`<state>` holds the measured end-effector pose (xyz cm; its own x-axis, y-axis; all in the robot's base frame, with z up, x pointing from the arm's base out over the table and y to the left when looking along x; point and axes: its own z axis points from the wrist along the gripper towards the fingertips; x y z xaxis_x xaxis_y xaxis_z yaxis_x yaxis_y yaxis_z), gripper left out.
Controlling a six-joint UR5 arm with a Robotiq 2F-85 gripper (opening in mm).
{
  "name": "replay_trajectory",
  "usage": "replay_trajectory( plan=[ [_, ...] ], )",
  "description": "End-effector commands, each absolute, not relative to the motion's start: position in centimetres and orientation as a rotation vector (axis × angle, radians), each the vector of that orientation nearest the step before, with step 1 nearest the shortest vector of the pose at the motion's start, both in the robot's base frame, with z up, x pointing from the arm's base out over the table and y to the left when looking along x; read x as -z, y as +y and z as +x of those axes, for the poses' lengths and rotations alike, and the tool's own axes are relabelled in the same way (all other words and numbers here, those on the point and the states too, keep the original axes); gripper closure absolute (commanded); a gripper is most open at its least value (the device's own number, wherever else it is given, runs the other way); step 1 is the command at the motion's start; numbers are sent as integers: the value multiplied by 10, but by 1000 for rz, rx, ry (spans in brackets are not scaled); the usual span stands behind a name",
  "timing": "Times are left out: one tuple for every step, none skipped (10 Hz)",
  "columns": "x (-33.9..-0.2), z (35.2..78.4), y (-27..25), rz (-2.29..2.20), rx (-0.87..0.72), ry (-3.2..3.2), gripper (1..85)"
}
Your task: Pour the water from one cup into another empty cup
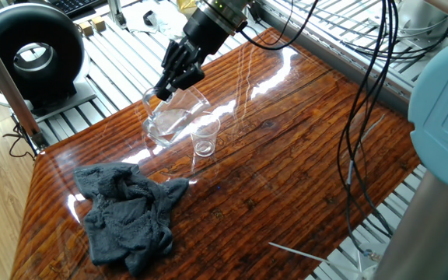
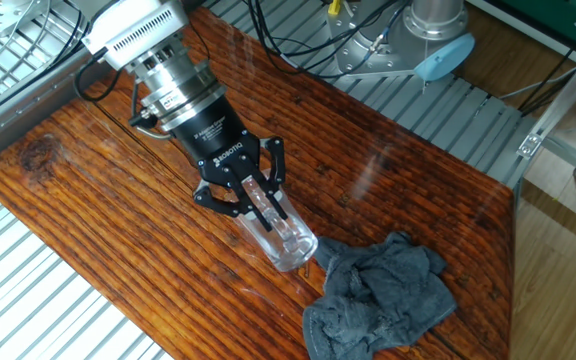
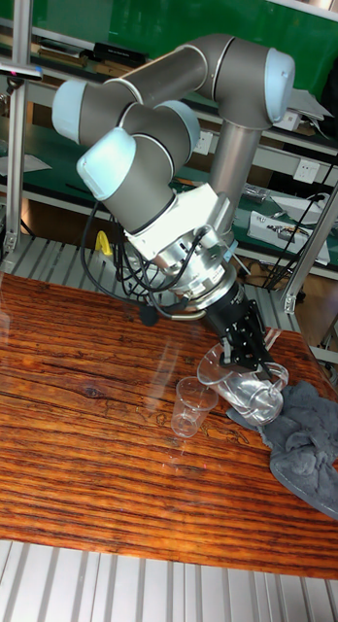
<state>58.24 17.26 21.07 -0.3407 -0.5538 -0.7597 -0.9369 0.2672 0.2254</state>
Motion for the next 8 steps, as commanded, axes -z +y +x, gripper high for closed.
replay_trajectory(
  plan=[
    [-218, 581, 171, -1336, -934, 1978, 847],
    [-218, 581, 170, -1336, -932, 1981, 847],
    [-220, 580, 172, -1335, -939, 1975, 847],
    [-221, 580, 172, -1335, -945, 1968, 847],
    [-221, 580, 172, -1337, -946, 1965, 847],
    [-221, 582, 174, -1334, -953, 1951, 847],
    [-221, 583, 176, -1334, -959, 1936, 847],
    [-222, 584, 177, -1333, -963, 1929, 847]
  ],
)
